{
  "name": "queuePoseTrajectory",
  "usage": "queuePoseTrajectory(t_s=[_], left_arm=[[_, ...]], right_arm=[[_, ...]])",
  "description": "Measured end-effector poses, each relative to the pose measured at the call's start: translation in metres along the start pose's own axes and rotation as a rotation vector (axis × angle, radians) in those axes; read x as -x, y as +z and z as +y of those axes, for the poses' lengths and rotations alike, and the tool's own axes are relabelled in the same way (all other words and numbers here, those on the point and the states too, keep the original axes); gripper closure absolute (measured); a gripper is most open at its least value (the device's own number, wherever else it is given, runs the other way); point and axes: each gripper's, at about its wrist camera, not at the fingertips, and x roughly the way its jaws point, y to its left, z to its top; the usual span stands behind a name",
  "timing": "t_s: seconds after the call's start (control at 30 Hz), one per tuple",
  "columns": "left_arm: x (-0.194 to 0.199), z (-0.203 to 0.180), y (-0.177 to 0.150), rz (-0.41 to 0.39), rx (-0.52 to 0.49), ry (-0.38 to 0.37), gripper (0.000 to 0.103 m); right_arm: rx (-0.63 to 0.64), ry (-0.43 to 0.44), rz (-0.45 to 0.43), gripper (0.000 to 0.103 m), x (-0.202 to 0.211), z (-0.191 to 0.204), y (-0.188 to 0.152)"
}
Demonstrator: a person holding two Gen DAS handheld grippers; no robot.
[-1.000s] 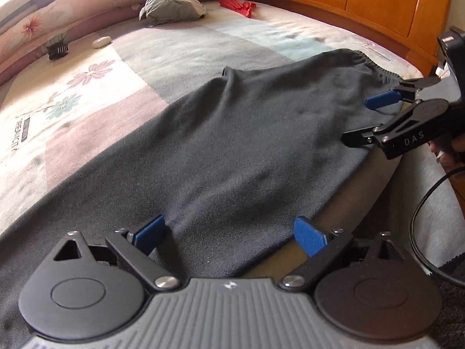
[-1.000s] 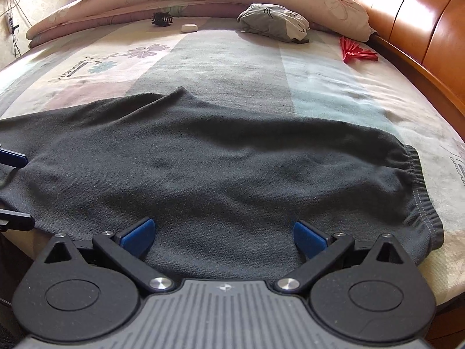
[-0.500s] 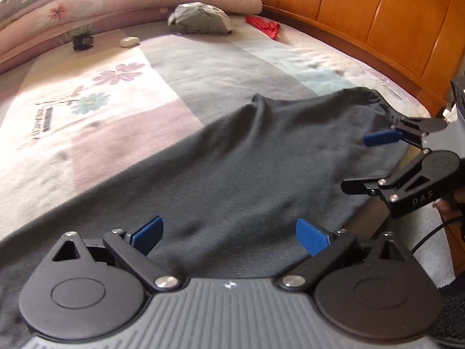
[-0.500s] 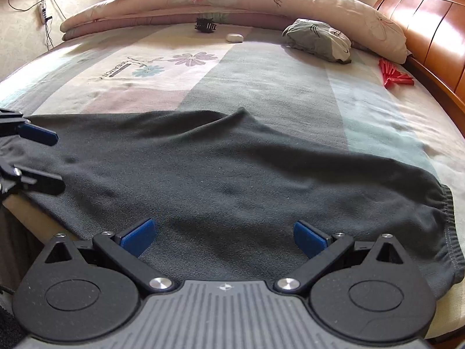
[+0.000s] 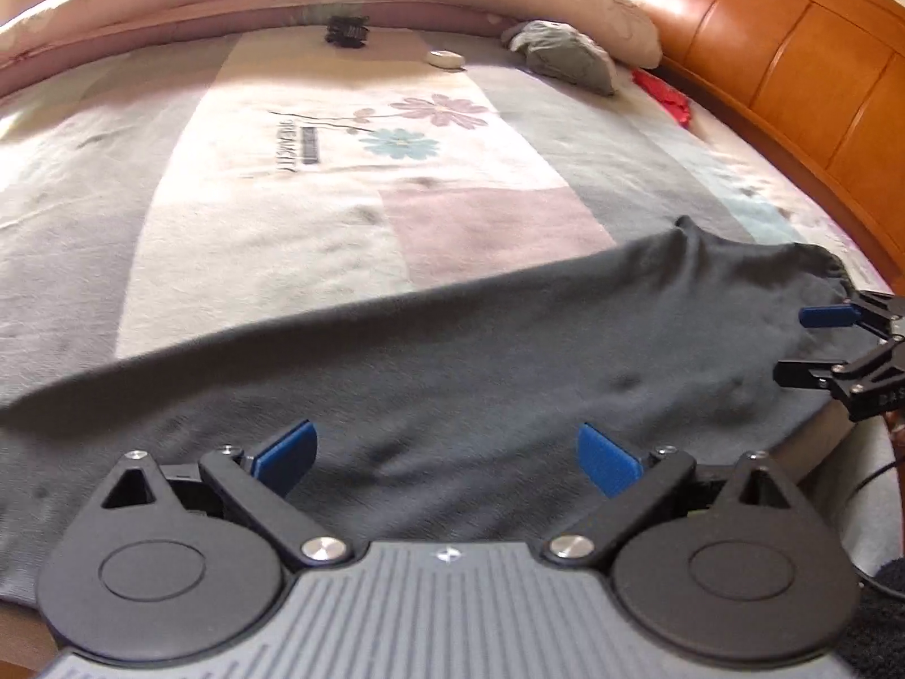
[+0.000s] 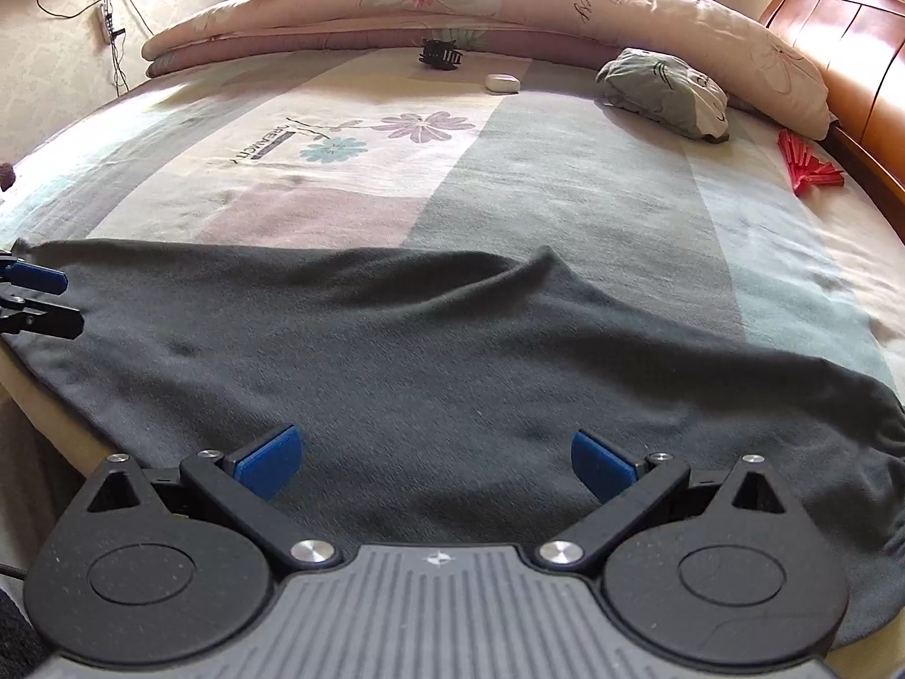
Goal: Fold clothes
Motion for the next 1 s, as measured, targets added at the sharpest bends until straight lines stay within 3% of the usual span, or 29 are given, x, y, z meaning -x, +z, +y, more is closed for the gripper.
queuePoseTrajectory(t_s=[0.1, 0.27, 0.43, 0.67, 0.83, 1.0], left_arm=[[-0.003, 0.010, 0.001, 0.009, 0.033, 0.029, 0.005], [-0.002, 0.008, -0.018, 0.018, 0.005, 0.017, 0.005], [0.007, 0.021, 0.000, -0.028, 0.030, 0.002, 0.005], [-0.028, 0.054, 0.027, -0.041, 0.134, 0.020, 0.005], [-0.020, 0.051, 0.030, -0.042, 0.099, 0.051, 0.005], [0.001, 0.041, 0.006, -0.014, 0.052, 0.026, 0.005]], right_arm=[[0.016, 0.025, -0.002, 0.000, -0.007, 0.014, 0.008], [0.093, 0.019, 0.064, 0.000, -0.029, 0.033, 0.001], [0.107, 0.006, 0.059, 0.000, -0.032, 0.037, -0.005], [0.106, 0.005, 0.061, 0.000, -0.031, 0.037, -0.006], [0.106, 0.008, 0.056, 0.000, -0.031, 0.035, -0.007], [0.106, 0.013, 0.050, 0.000, -0.031, 0.035, -0.008]])
